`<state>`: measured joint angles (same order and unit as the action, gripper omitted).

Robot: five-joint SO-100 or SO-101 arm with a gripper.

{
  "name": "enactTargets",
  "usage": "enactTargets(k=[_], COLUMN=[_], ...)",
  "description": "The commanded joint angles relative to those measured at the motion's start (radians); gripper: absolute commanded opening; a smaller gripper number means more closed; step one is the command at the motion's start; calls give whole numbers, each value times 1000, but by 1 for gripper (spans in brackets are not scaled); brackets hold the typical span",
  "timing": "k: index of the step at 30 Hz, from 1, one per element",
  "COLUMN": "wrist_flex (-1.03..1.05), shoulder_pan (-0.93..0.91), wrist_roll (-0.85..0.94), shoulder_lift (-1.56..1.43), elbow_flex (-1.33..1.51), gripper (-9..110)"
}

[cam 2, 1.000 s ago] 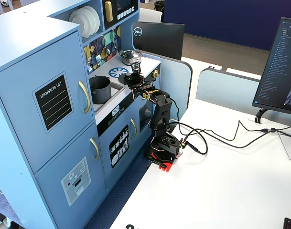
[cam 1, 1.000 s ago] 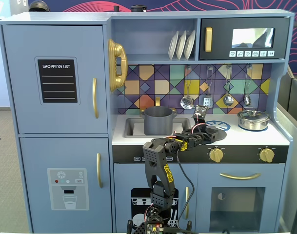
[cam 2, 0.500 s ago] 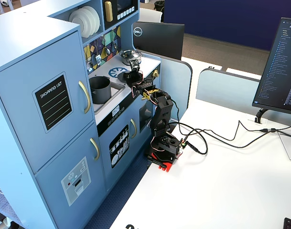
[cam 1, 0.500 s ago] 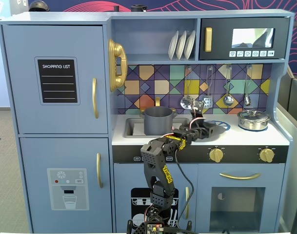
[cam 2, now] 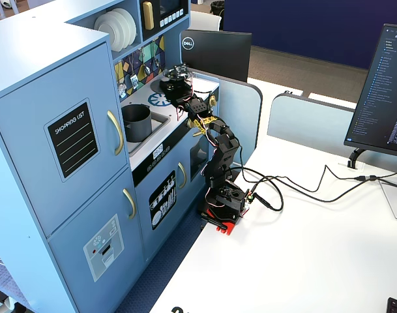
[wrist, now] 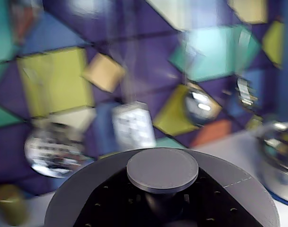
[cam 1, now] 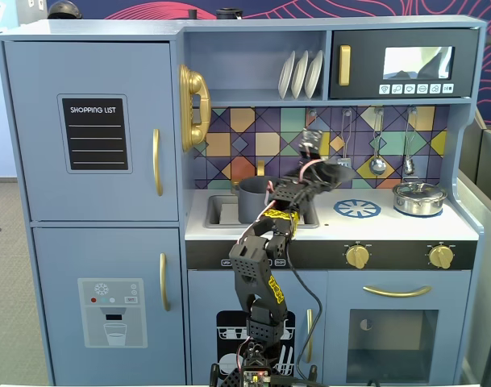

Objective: Pick up the lid from the counter and put it on the gray recipient

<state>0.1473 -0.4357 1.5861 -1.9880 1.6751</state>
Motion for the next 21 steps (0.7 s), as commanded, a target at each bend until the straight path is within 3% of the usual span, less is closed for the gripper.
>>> enactTargets(k=[1, 12, 21], wrist_flex=[38, 78, 71], shoulder_pan=[97, 327, 393], wrist_roll=[-20, -23, 9], shoulder_lift=[-86, -178, -233], elbow_flex=[-115, 0, 127], gripper=[0, 0, 0])
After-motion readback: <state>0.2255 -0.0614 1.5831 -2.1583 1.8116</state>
